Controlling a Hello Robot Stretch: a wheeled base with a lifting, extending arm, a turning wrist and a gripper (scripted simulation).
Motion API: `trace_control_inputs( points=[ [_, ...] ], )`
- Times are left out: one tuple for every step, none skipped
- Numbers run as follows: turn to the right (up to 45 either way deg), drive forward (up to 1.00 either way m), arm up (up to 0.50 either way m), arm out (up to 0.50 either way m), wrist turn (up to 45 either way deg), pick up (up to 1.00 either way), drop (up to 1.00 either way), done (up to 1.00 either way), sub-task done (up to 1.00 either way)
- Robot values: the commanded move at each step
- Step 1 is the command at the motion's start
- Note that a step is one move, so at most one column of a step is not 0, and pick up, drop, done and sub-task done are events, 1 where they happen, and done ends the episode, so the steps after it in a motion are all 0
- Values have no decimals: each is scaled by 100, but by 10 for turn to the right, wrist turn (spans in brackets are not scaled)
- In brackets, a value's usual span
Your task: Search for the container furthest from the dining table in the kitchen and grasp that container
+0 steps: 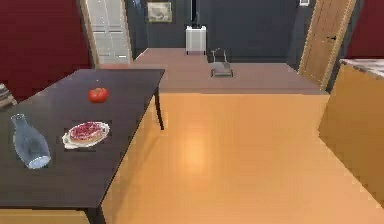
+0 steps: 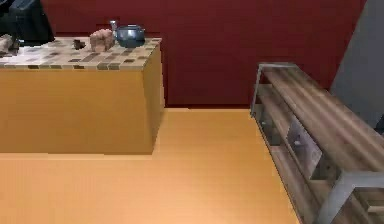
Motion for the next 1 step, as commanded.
trace_control_inputs(
  points=[
    [450,0,0,0,0,0,0,0,0]
  ],
)
